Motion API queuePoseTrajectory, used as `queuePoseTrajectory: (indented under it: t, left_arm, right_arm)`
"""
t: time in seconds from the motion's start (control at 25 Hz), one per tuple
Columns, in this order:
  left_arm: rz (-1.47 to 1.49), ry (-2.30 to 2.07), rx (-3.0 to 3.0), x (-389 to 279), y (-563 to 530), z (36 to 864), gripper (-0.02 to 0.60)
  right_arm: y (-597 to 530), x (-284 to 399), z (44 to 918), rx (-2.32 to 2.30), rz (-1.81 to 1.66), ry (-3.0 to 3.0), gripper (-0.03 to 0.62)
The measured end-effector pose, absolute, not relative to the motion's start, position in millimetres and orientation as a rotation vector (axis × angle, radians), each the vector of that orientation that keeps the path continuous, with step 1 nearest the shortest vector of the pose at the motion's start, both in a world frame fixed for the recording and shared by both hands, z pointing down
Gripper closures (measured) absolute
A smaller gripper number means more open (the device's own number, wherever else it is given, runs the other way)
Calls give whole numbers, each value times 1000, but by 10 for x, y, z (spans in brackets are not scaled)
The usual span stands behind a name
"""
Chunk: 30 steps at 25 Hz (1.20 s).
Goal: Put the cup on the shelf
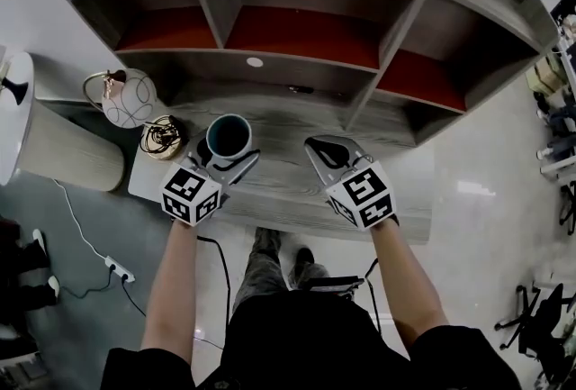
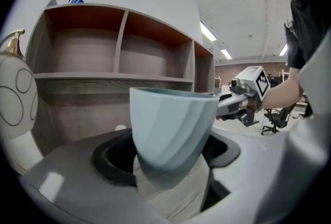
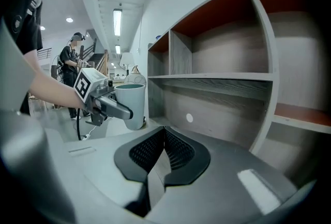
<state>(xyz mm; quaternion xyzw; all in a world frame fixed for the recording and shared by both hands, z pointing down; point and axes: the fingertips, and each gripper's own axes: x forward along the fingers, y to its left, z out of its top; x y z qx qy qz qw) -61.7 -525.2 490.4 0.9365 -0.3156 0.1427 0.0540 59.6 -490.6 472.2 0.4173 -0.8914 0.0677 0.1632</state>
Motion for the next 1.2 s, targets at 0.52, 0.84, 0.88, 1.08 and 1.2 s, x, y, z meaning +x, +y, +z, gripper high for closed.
queuePoseTrajectory:
  t: [0.52,0.84,0.88,1.08,1.2]
  left_arm:
    - [354,-962,2806,-465,-6297,5684,218]
    - [272,-1020,2758,-426,-6751,6025,218]
    - [265,-1028,2752,-429,-6799,6068,218]
    - [266,-1082,2728,-460,-7030,6289,218]
    - [278,-1111,2713,-485,-7143,6416,218]
  right_arm:
    - [-5744,415,5327,1275,314,-2509,582]
    - [-6086,305,5611,1293,353,-2517,582]
    - [-6126,288,5641,1292,352,-2518,582]
    - [-6305,237,5782,1297,354,-2520,582]
    - [-6391,228,5867,1297,357,-2518,582]
